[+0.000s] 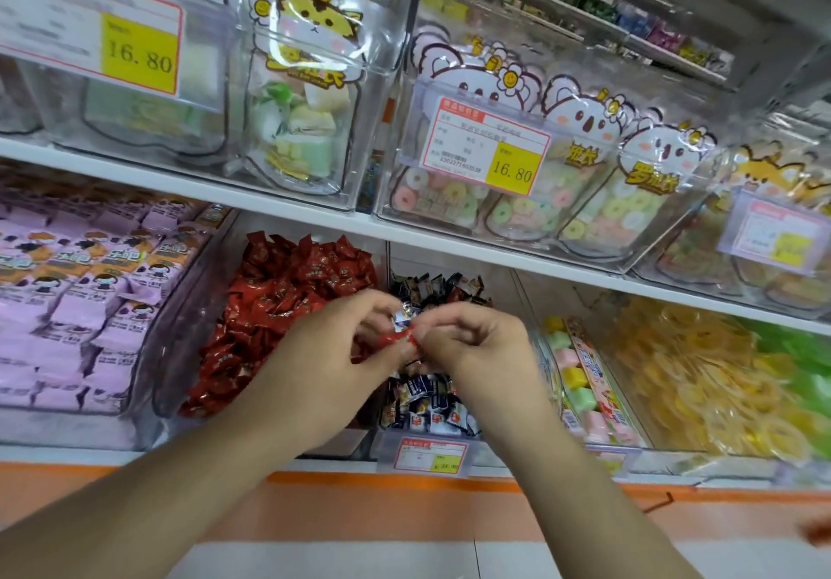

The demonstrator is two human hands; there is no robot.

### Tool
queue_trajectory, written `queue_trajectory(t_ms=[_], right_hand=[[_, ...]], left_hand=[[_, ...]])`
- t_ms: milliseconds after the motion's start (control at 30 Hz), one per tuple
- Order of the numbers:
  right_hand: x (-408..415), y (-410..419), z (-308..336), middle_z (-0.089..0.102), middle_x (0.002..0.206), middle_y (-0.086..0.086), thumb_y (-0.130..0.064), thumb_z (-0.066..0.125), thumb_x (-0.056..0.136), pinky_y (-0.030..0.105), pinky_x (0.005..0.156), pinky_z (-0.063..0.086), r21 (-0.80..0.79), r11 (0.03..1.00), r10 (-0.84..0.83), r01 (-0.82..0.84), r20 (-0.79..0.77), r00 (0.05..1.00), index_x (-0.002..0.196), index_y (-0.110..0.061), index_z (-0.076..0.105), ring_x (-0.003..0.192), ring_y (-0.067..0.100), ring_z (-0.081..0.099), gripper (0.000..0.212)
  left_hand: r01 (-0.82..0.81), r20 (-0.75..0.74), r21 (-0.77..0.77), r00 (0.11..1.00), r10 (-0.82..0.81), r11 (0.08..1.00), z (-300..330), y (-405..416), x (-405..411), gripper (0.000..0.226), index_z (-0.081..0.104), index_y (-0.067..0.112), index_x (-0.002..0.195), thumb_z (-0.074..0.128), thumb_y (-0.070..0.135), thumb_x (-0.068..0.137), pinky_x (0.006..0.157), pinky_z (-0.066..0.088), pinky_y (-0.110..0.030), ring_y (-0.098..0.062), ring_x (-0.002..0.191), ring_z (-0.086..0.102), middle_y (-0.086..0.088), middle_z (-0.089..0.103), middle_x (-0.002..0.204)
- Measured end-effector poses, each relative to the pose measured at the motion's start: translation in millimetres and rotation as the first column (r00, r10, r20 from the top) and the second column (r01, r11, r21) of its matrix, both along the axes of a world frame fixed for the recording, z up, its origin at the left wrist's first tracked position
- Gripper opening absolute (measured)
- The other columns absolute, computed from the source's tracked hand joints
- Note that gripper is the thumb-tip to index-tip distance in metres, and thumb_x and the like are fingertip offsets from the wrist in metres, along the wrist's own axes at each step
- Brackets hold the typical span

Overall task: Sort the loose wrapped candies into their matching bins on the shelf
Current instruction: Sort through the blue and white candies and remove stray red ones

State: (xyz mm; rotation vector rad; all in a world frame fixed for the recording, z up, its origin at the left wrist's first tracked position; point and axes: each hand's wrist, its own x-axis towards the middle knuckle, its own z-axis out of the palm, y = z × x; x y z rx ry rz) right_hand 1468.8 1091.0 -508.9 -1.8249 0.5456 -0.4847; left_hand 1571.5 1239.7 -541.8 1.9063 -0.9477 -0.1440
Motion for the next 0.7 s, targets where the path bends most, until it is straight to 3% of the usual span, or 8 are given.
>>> queue_trajectory(t_ms=[100,167,300,367,467,533,600,700], right_hand=[[-3.6,0.3,2.7,0.079,0.084,0.010,-0.003,0.066,0.097,0.041,0.076,0.064,0.011,1.000,0.029,-0.028,-0.019,0.999,0.095,-0.010,0.079,0.081,0.031,0.075,0.016],[-9.6,-11.0,-1.1,0.079,0.086,0.001,-0.005,0.063,0.099,0.041,0.075,0.064,-0.123,0.992,-0.042,0.033,-0.065,0.997,0.097,-0.019,0.078,0.082,0.024,0.075,0.021],[-16.3,-41.8,-19.1,0.076,0.095,-0.015,-0.011,0.062,0.098,0.032,0.082,0.062,-0.345,0.929,-0.178,0.131,-0.107,0.978,0.107,-0.029,0.074,0.090,0.001,0.071,0.024],[-12.2,-50.4,-23.7,0.072,0.101,-0.020,-0.013,0.061,0.098,0.020,0.080,0.059,-0.421,0.899,-0.201,0.124,-0.146,0.969,0.117,-0.029,0.070,0.091,-0.003,0.068,0.027],[6.4,-60.6,-24.1,0.069,0.104,-0.014,-0.020,0.062,0.099,0.003,0.057,0.044,-0.528,0.847,-0.218,0.071,-0.222,0.950,0.126,-0.027,0.067,0.072,-0.003,0.063,0.029],[24.0,-71.0,-26.5,0.072,0.107,-0.004,-0.024,0.065,0.097,0.017,0.062,0.048,-0.585,0.810,-0.240,0.047,-0.257,0.936,0.125,-0.027,0.067,0.074,0.011,0.066,0.028],[41.9,-82.7,-30.4,0.073,0.114,0.003,-0.026,0.068,0.095,0.025,0.078,0.053,-0.597,0.801,-0.260,0.035,-0.294,0.920,0.129,-0.025,0.066,0.094,0.024,0.070,0.034],[65.0,-99.6,-38.0,0.069,0.130,0.004,-0.027,0.069,0.095,0.034,0.095,0.056,-0.570,0.821,-0.259,-0.004,-0.379,0.888,0.136,-0.023,0.062,0.110,0.027,0.067,0.041]], left_hand=[[-0.072,0.002,-0.005,0.997,0.072,0.997,2.6,8.2,4.0,0.008,0.071,0.043,0.100,0.073,0.040,0.092,0.077,0.052,-0.018,0.010,0.091,0.063,0.027,0.070,0.092],[-0.157,0.045,0.030,0.987,0.156,0.987,2.5,15.2,9.6,0.013,0.069,0.042,0.106,0.070,0.042,0.094,0.074,0.050,-0.015,0.006,0.092,0.064,0.027,0.069,0.100],[-0.143,0.189,0.155,0.976,0.113,0.978,-1.2,21.1,18.2,0.047,0.053,0.039,0.143,0.061,0.043,0.098,0.112,0.037,-0.025,-0.003,0.133,0.048,0.024,0.048,0.145],[-0.030,0.191,0.221,0.981,-0.014,0.975,-2.7,16.4,12.8,0.055,0.037,0.045,0.153,0.053,0.048,0.101,0.120,0.024,-0.026,0.004,0.144,0.031,0.032,0.028,0.158],[0.109,0.175,0.301,0.970,-0.167,0.947,-10.3,4.6,1.2,0.062,0.017,0.053,0.158,0.044,0.058,0.102,0.119,0.003,-0.020,0.014,0.148,0.002,0.041,0.000,0.161],[0.141,0.171,0.289,0.966,-0.196,0.947,-17.0,-0.6,0.8,0.063,0.016,0.054,0.158,0.043,0.060,0.102,0.123,0.005,-0.022,0.016,0.149,-0.002,0.044,-0.004,0.160],[0.147,0.177,0.271,0.964,-0.199,0.951,-22.8,-1.7,6.2,0.065,0.017,0.052,0.158,0.044,0.062,0.100,0.126,0.009,-0.023,0.018,0.148,0.000,0.044,-0.001,0.160],[0.151,0.204,0.252,0.957,-0.205,0.956,-26.5,-0.4,12.3,0.069,0.017,0.052,0.159,0.046,0.065,0.097,0.126,0.009,-0.021,0.019,0.147,0.000,0.044,0.002,0.160]])
